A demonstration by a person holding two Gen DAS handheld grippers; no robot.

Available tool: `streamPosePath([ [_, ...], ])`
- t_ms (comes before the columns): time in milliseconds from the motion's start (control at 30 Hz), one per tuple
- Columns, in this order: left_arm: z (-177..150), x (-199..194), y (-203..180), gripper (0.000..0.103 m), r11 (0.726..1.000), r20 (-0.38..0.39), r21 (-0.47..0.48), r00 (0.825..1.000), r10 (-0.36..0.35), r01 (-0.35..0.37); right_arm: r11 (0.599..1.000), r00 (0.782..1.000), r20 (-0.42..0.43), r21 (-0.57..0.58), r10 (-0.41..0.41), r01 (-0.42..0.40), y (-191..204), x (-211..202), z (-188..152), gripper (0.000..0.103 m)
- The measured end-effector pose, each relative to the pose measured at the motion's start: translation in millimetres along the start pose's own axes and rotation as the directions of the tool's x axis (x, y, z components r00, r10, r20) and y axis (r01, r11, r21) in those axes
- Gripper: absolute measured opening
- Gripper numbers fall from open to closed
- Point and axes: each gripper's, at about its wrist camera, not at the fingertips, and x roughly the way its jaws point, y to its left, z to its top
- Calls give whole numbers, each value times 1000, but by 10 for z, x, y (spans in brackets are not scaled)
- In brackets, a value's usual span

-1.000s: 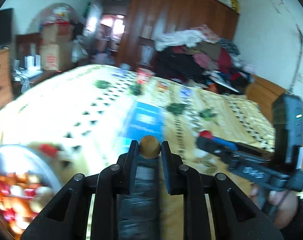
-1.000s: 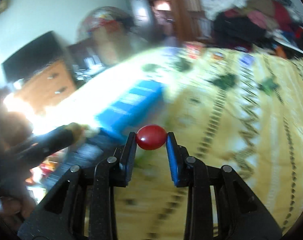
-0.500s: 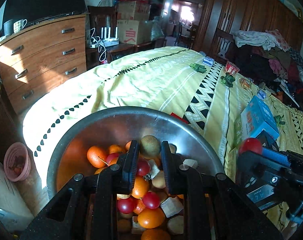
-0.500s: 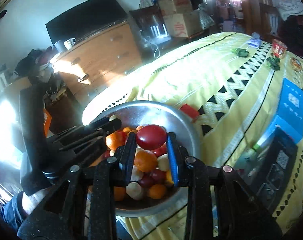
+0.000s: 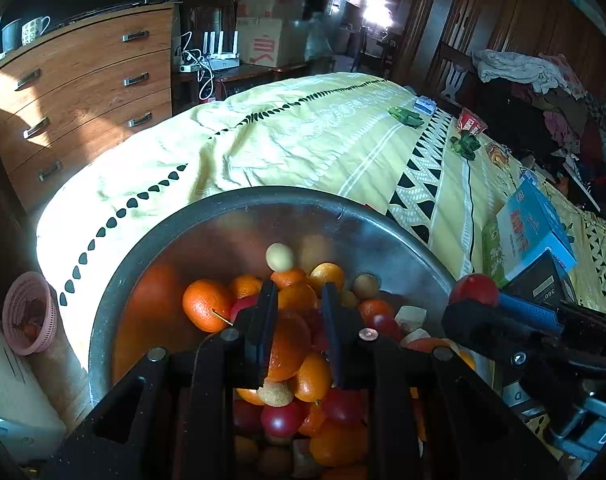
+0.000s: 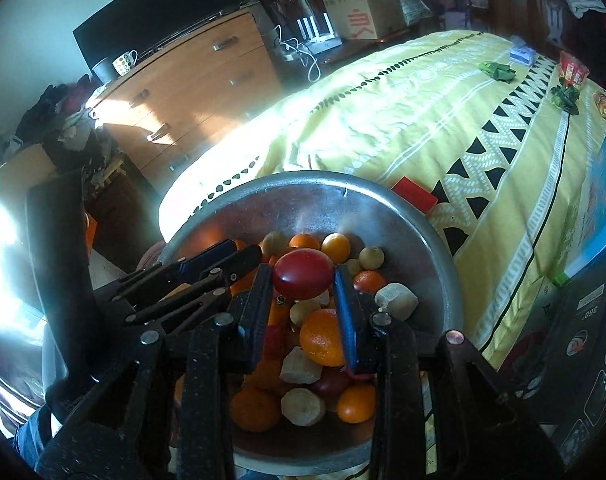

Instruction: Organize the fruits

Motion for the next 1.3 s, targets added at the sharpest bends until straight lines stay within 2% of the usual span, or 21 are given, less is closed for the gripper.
streamPosePath([
  [33,0,-2,0,25,1000,1,-3,1000,0,0,1000,1000,-4,-1,3,-3,-1,9,-3,32],
  [100,2,-5,14,52,1000,2,-12,1000,-3,3,1000,1000,-2,-2,-2,2,2,0,-5,32],
  [200,1,-64,43,67,1000,28,-31,1000,-2,3,1000,1000,-1,-7,14,-14,1,-53,12,34],
  [267,7,-85,47,73,999,36,-37,999,6,-5,1000,1000,25,-10,13,-13,-1,-149,26,37],
  [367,22,-159,26,73,999,56,-42,998,2,0,1000,995,96,-22,13,-11,-14,-386,48,45],
  [467,89,-385,-102,73,999,127,-32,992,2,2,999,977,211,-37,-1,9,-49,-813,40,61],
  [533,141,-642,-318,73,1000,205,16,979,-14,11,997,937,346,-36,-50,67,-130,-1283,-63,74],
  [600,171,-930,-656,73,994,278,96,958,-69,44,990,873,474,-14,-114,137,-275,-1739,-228,83],
  [700,104,-1339,-1343,77,959,346,256,915,-210,124,948,728,620,96,-294,302,-631,-2400,-640,102],
  [733,38,-1456,-1600,79,936,350,309,895,-275,167,922,676,637,158,-369,354,-811,-2594,-823,103],
  [767,-38,-1545,-1841,81,912,344,358,879,-330,202,901,654,628,208,-421,381,-966,-2707,-946,103],
  [867,-396,-1683,-2659,85,792,241,510,829,-505,335,815,630,517,364,-580,452,-1645,-2943,-1497,103],
  [933,-705,-1601,-3141,86,715,147,577,811,-566,394,745,642,388,429,-662,510,-2058,-2885,-1836,103],
  [1000,-1019,-1387,-3531,86,654,12,596,809,-588,466,687,689,208,476,-694,549,-2542,-2704,-2221,103],
  [1033,-1190,-1229,-3698,86,626,-51,604,808,-587,493,668,701,148,487,-697,562,-2683,-2615,-2360,103],
  [1100,-1539,-823,-3977,86,611,-152,617,837,-526,496,639,720,38,495,-693,589,-2953,-2423,-2642,103],
  [1133,-1673,-606,-4050,86,616,-190,614,849,-492,494,637,735,-2,496,-678,590,-3059,-2330,-2731,103],
  [1167,-1798,-354,-4113,86,638,-219,606,871,-440,475,649,759,-27,499,-651,574,-3137,-2246,-2785,103],
  [1200,-1883,-144,-4129,86,663,-238,594,887,-396,455,653,772,-40,506,-635,563,-3185,-2218,-2855,102],
  [1267,-1975,233,-4117,86,724,-258,558,914,-313,405,659,780,-57,498,-624,564,-3280,-2084,-2841,102],
  [1300,-2004,374,-4122,86,756,-253,535,926,-281,376,659,775,-64,485,-629,575,-3296,-2039,-2873,102],
])
